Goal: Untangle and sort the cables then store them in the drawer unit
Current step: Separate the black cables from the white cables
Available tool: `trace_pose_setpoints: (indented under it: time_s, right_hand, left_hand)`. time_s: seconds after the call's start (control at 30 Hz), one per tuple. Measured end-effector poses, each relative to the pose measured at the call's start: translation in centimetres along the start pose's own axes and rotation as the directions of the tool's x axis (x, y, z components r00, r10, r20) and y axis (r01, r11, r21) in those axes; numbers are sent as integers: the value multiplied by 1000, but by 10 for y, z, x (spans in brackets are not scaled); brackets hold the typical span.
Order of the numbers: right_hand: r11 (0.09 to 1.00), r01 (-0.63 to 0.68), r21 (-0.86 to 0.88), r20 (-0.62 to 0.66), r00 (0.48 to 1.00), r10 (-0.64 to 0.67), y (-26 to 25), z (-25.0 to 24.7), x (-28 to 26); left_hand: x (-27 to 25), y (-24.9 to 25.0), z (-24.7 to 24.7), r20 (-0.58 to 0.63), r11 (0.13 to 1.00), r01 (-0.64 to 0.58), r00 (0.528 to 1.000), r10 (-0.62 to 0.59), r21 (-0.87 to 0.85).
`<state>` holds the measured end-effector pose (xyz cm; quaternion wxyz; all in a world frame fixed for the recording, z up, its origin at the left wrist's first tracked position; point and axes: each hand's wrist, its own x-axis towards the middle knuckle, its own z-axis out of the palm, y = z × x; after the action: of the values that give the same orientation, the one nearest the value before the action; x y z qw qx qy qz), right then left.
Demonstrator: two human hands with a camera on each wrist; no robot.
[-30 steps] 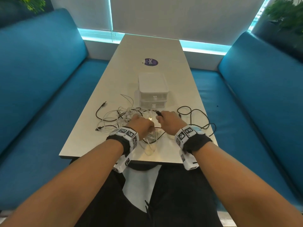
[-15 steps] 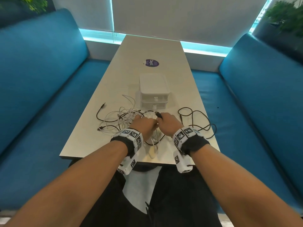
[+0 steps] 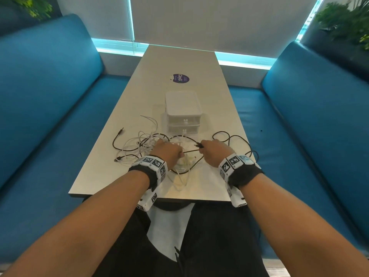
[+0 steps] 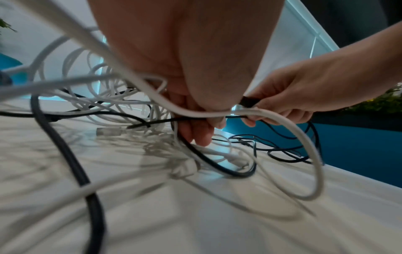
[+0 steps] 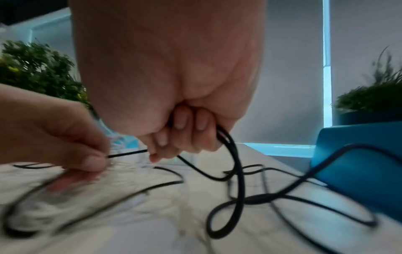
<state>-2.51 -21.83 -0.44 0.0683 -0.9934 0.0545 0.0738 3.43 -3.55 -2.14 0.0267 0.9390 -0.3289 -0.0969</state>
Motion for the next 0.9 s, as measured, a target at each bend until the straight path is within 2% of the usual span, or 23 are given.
trace_pose_setpoints:
  time_s: [0.13, 0.2, 0.27, 0.4, 0.5, 0.73, 0.9]
  right_hand:
    - [983, -121, -136, -50, 992, 116, 27, -4, -7]
    - [984, -149, -93, -87, 986, 141, 22, -1, -7]
    - [987, -151, 48, -142, 977, 156, 11, 0, -6]
    - [967, 10, 256, -153, 988, 30, -17, 2, -6]
    - [948, 61, 311, -78, 996, -39, -30, 9, -3]
    - [947, 74, 314, 7, 997, -80, -22, 13, -1]
    - [976, 58, 211, 8, 998, -61, -9, 11, -3]
  left_hand:
    - [-5, -4, -2, 70, 1000, 17, 997, -16, -11]
    - [-3, 2, 0, 84, 1000, 1, 996, -3, 18]
    - [1, 6, 3, 71, 1000, 16, 997, -17, 25]
    - [1, 9, 2, 42, 1000, 18, 999, -18, -9]
    - [-1, 13, -4, 29, 1000, 11, 1000, -11, -23]
    - [-1, 2, 5, -8, 994, 10, 1000, -11, -107]
    - [5, 1, 7, 56, 998, 55, 997, -53, -41]
